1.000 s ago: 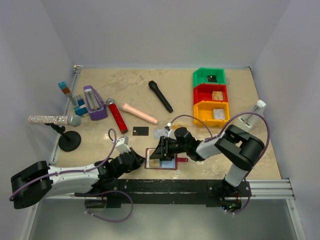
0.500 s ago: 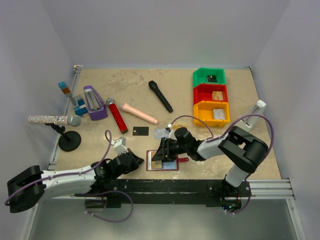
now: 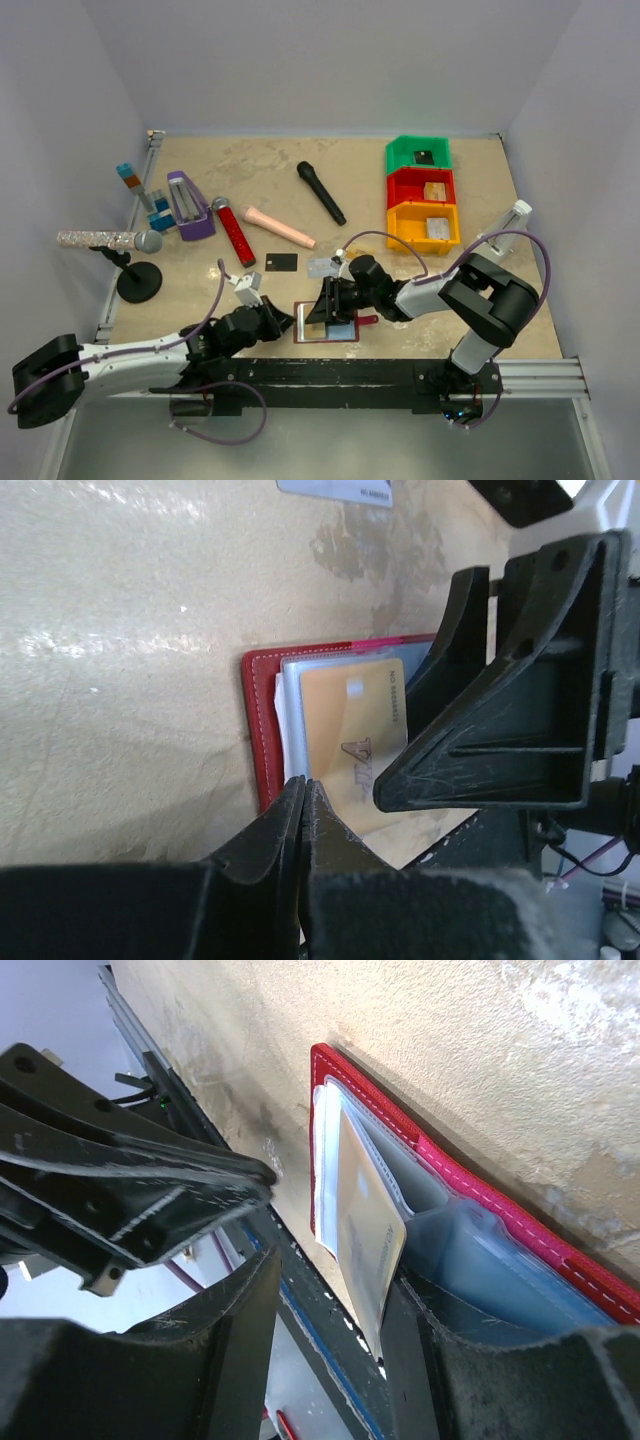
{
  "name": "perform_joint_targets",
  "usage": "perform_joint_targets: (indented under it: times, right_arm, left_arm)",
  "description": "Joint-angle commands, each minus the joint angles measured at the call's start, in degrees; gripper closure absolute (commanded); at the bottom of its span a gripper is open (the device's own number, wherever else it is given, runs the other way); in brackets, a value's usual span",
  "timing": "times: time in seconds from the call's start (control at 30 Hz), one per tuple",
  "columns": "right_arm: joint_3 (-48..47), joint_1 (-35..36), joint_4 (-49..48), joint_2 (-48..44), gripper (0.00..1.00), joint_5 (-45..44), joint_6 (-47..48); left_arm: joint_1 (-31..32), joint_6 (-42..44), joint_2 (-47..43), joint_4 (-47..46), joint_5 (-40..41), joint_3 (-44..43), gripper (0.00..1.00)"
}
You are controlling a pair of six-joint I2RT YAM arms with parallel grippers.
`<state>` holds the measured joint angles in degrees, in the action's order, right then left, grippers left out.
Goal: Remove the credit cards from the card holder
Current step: Remove the credit card from the card holder.
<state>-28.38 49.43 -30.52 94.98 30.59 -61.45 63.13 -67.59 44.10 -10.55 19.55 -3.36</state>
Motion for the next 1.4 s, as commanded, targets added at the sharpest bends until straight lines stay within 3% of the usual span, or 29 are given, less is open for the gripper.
perform_joint_targets:
  times: [0.0, 0.17, 0.37, 0.63, 0.93, 1.37]
  right_arm:
    - [-1.6, -0.1, -0.2, -0.2, 0.54, -0.3, 1.0]
    - [-1.8, -0.1, 0.4, -0.7, 0.53, -0.2, 1.2]
    - [-1.8, -0.1, 0.5, -0.6, 0.54, 0.0, 1.5]
    - [-1.8, -0.1, 2.1, -1.5, 0.53, -0.5, 2.2]
    - [-1.4, 0.0, 6.3, -3.8, 0.52, -1.6, 3.9]
    - [-1.1, -0.1, 12.2, -7.6, 0.52, -3.3, 5.8]
  left_arm:
    - [0.4, 3.8, 8.1, -12.4, -6.0, -1.8, 0.97]
    - [0.5, 3.1, 13.4, -16.0, -7.2, -2.2, 0.98]
    - [0.4, 3.1, 13.0, -15.3, -6.3, -2.1, 0.99]
    - [0.4, -2.8, 13.4, 0.3, -0.5, -4.2, 1.00]
    - [0.5, -9.7, 20.4, 12.7, 1.1, -7.0, 1.00]
    - [0.5, -14.5, 22.8, 17.8, 2.4, -6.4, 1.00]
